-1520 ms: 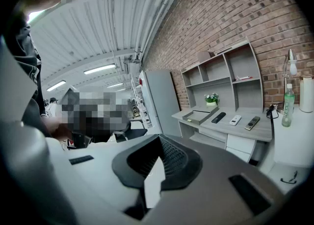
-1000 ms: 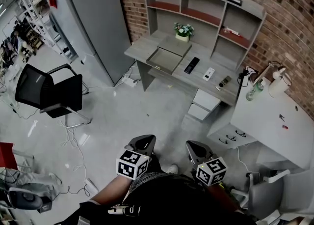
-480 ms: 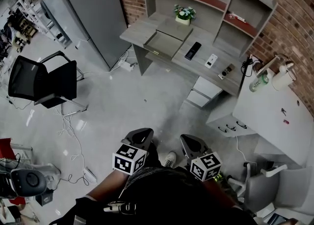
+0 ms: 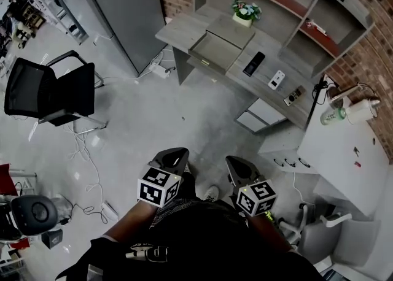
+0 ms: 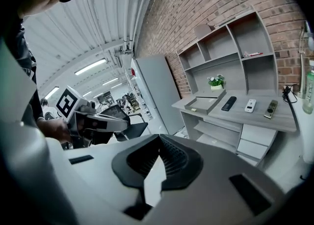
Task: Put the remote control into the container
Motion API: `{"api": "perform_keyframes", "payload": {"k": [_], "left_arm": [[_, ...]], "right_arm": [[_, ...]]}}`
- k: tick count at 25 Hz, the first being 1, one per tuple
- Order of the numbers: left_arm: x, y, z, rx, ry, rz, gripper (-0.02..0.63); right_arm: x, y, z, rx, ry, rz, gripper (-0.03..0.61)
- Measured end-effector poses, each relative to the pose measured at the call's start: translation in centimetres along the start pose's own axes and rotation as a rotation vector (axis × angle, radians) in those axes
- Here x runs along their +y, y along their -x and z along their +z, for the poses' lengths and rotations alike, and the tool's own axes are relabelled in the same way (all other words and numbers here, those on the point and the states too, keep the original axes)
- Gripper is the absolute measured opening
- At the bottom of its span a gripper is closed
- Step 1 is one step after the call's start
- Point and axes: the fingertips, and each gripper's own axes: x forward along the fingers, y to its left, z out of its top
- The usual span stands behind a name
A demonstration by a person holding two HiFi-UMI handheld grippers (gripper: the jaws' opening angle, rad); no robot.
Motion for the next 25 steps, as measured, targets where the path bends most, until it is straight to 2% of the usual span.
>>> {"api": "perform_keyframes", "payload": {"k": [7, 15, 25], "left_arm": [[6.6, -1.4, 4.7, -0.041, 0.008, 0.015, 0.008], [12.1, -2.6, 8.8, -0.066, -0.049, -0.03, 0.006], [16.2, -3.8, 9.9, -0.021, -0.081, -0.067, 0.006]], "right_arm": [[-0.7, -6.2, 5.1, -0.002, 0.036, -0.008, 0.008], [-0.6, -11.6, 8.9, -0.005, 0.071, -0.054, 0.008], [-0.5, -15.5, 11.0, -0.007, 0.068, -0.082, 0.008]]}}
